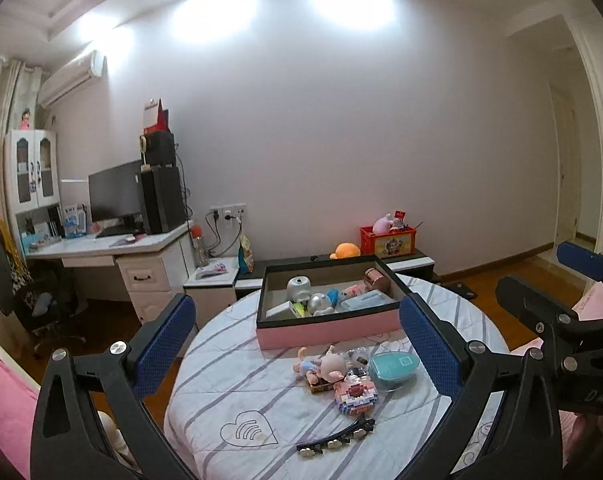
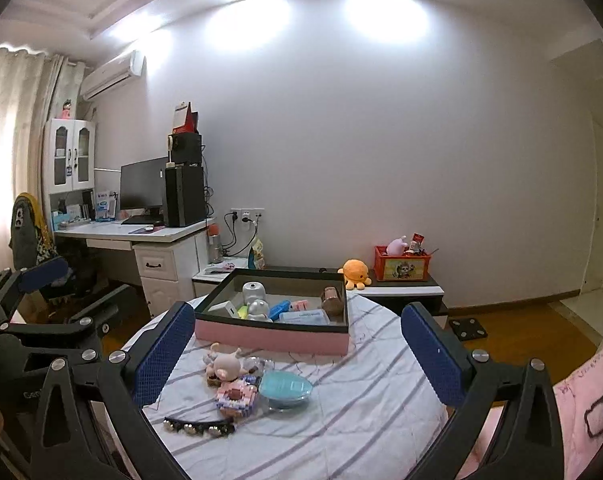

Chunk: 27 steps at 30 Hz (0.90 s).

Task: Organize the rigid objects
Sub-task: 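Withdraw both tools from the pink box back toward the bed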

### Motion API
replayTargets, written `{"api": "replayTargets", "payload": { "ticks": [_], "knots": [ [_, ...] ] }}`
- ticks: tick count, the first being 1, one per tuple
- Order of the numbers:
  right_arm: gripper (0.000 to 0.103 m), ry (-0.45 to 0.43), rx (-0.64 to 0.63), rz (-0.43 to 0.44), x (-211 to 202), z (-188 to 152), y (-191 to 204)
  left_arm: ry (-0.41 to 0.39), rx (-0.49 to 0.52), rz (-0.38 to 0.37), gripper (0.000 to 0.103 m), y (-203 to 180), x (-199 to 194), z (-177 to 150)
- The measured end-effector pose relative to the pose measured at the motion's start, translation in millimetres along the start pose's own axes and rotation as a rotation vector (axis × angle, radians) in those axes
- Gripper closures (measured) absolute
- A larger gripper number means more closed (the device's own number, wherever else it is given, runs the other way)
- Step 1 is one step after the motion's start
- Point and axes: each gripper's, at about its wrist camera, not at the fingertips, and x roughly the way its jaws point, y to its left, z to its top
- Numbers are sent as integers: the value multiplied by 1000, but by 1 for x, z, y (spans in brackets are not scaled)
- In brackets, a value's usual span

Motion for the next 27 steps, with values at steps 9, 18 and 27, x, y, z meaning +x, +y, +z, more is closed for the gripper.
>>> {"api": "replayTargets", "payload": {
  "ticks": [9,18,27],
  "knots": [
    [0,-35,-3,-24,-21,1,-2,-22,-5,0,0,-2,-16,2],
    [0,-18,8,-21,-21,-5,-2,4,3,-6,0,-3,-13,0],
    [0,86,25,-29,4,-32,-10,191,-4,-119,0,6,20,-49]
  ]
}}
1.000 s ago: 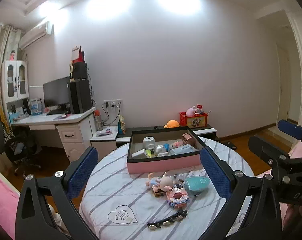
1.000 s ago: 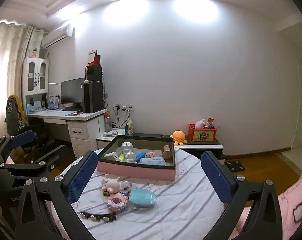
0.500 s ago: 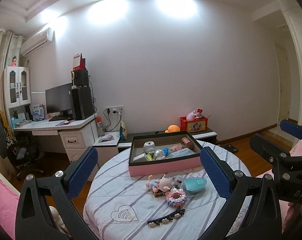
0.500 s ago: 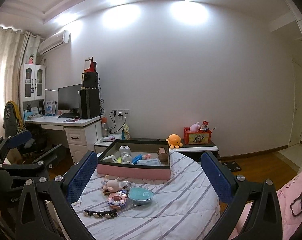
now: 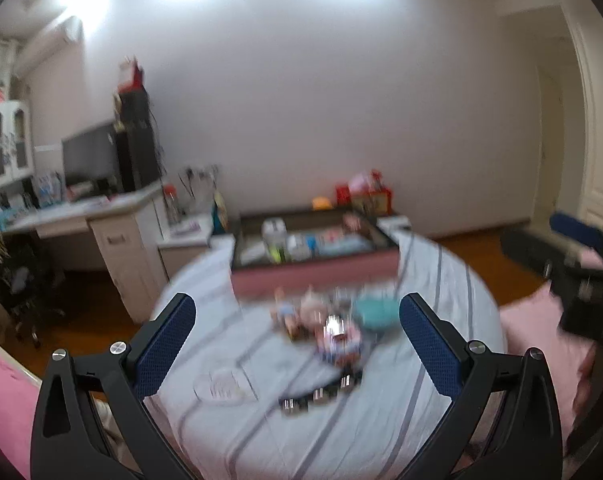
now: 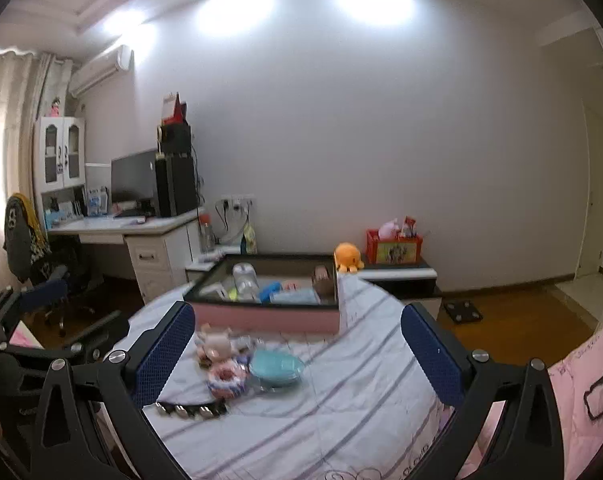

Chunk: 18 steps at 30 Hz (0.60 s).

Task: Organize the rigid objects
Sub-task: 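Withdraw both tools from the pink box back toward the bed, then grasp the black studded hair clip with the left tool while the right tool grasps the teal oval case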

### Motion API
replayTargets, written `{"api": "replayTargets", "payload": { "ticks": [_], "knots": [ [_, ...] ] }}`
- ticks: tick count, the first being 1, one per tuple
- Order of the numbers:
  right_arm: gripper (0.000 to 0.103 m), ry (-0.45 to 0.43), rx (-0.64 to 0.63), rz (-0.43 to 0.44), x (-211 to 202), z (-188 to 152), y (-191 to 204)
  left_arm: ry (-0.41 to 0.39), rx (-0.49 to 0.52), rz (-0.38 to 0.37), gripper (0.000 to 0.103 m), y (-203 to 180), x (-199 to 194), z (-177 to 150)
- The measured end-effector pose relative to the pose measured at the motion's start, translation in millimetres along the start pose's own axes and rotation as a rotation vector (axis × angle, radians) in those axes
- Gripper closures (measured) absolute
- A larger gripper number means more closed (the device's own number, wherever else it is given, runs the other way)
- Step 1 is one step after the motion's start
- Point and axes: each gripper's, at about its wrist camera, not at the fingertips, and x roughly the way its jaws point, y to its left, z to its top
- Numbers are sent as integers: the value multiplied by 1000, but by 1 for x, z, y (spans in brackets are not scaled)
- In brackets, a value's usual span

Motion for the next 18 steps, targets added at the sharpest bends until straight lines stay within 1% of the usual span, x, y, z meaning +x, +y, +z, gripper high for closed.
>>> {"api": "replayTargets", "payload": {
  "ticks": [1,5,9,13,17,18],
  "knots": [
    [0,21,5,0,5,-5,-2,50,9,-4,0,1,11,-11],
    [0,114,21,3,28,-27,-10,190,40,-11,0,5,46,-47],
    [0,205,37,4,52,-48,-17,289,48,-39,0,4,77,-69],
    [0,269,48,7,69,-63,-21,329,64,-56,0,2,99,-77],
    [0,309,54,4,82,-70,-24,356,96,-66,0,-1,120,-82],
    [0,315,55,3,84,-71,-25,353,101,-69,4,-2,121,-83]
  ]
}}
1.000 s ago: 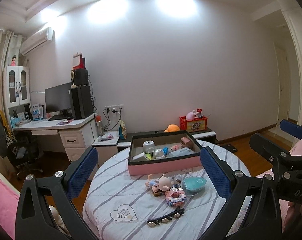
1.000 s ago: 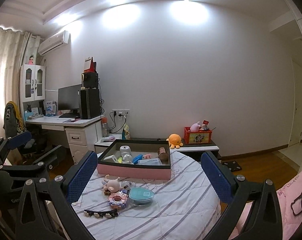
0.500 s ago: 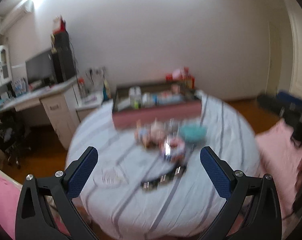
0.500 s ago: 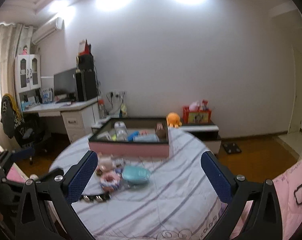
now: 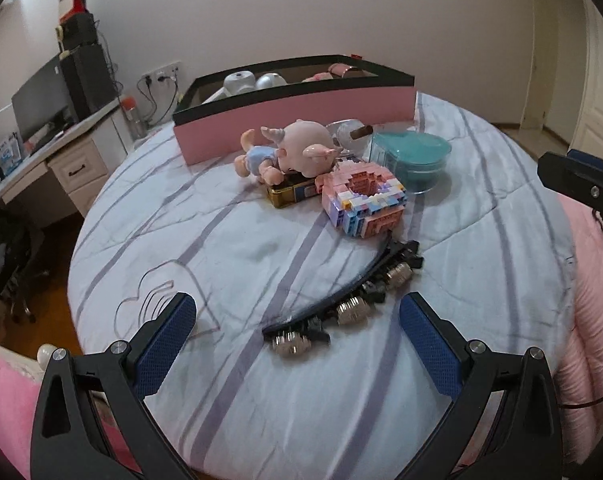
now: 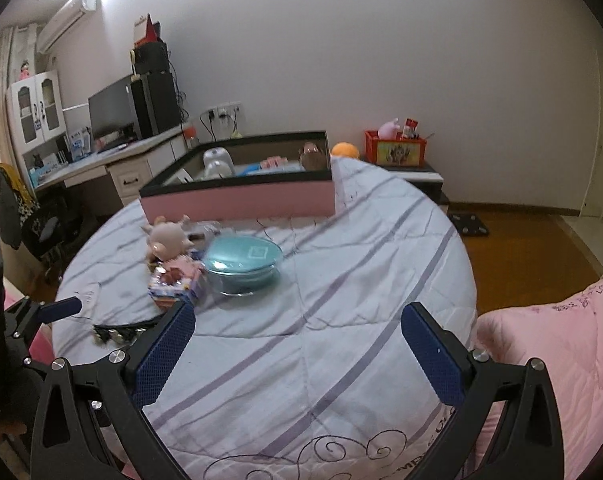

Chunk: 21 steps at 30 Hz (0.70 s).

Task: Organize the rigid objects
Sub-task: 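Grasp the black studded hair clip with the left tool while the right tool grasps the teal oval case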

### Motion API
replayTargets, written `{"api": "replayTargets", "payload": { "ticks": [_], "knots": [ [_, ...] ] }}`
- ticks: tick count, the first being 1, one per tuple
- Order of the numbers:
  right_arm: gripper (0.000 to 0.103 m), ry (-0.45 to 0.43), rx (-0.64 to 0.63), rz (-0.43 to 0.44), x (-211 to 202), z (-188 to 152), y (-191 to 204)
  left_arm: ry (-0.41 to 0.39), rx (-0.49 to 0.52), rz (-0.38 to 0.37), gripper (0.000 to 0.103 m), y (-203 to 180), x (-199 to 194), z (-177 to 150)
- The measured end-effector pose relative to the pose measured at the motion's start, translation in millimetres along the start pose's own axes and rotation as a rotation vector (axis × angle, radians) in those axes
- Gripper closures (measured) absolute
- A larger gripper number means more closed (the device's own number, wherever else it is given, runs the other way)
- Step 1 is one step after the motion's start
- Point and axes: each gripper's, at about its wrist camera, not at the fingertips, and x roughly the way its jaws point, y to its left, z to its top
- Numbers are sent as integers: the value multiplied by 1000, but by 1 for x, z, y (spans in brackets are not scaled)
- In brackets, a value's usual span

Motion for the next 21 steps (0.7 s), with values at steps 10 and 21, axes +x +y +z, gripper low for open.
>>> {"api": "replayTargets", "payload": {
  "ticks": [10,21],
  "knots": [
    [0,63,-19,1,32,7,5,10,-81,-85,86,23,4,5],
    [0,94,-35,32,49,13,13,17,-233,-198,8,30,-10,6]
  ]
}}
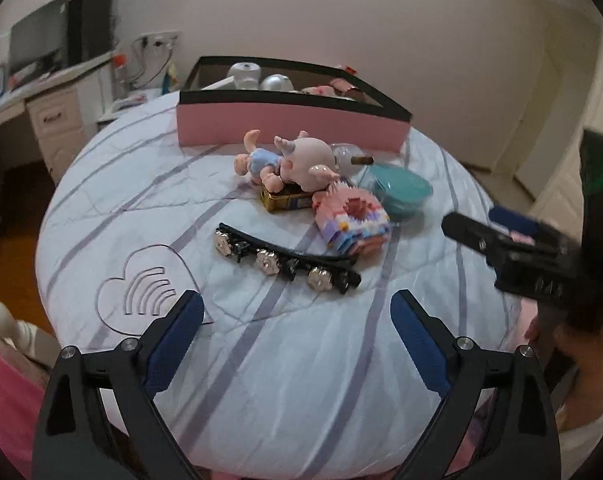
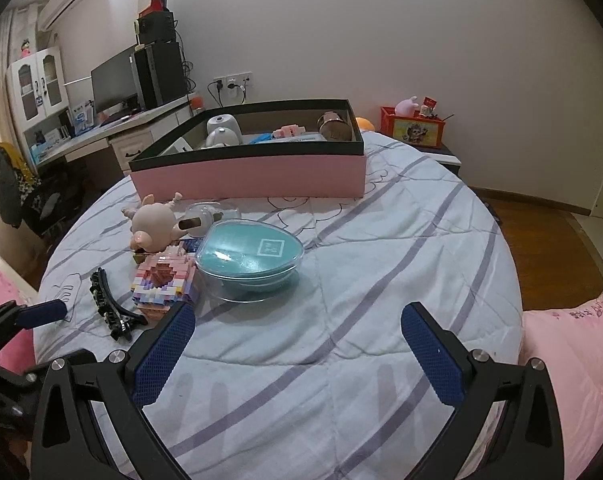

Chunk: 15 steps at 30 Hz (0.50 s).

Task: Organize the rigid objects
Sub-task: 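Grasp the black studded hair clip with the left tool while the right tool grasps the teal oval case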

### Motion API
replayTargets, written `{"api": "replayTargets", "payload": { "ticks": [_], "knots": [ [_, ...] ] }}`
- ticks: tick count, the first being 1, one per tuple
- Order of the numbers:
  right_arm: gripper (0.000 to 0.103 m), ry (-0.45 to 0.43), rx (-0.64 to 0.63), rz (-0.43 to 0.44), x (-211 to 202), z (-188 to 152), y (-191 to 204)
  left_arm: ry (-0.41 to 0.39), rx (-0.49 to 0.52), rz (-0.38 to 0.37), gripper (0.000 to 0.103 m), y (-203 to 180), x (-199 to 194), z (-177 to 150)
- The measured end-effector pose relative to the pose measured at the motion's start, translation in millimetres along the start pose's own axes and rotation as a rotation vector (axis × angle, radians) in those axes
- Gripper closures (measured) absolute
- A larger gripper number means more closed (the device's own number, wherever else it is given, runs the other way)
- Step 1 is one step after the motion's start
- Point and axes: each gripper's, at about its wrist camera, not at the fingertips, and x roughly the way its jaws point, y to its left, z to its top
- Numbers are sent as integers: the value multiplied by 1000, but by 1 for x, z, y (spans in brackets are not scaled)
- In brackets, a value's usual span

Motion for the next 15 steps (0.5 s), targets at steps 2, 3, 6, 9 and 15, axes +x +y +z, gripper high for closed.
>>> {"api": "replayTargets", "payload": {
  "ticks": [2,3,6,9,15],
  "knots": [
    [0,2,10,0,1,1,-4,10,-39,48,8,-1,11,3],
    [0,2,13,2,1,1,-6,19,-40,77,8,-4,17,5],
    [0,10,15,-2,3,0,-11,10,-22,136,7,-11,26,9],
    [0,19,20,2,5,0,-14,18,4,197,7,-9,29,9],
    [0,21,20,24,7,-1,-10,2,-57,284,6,36,13,7]
  ]
}}
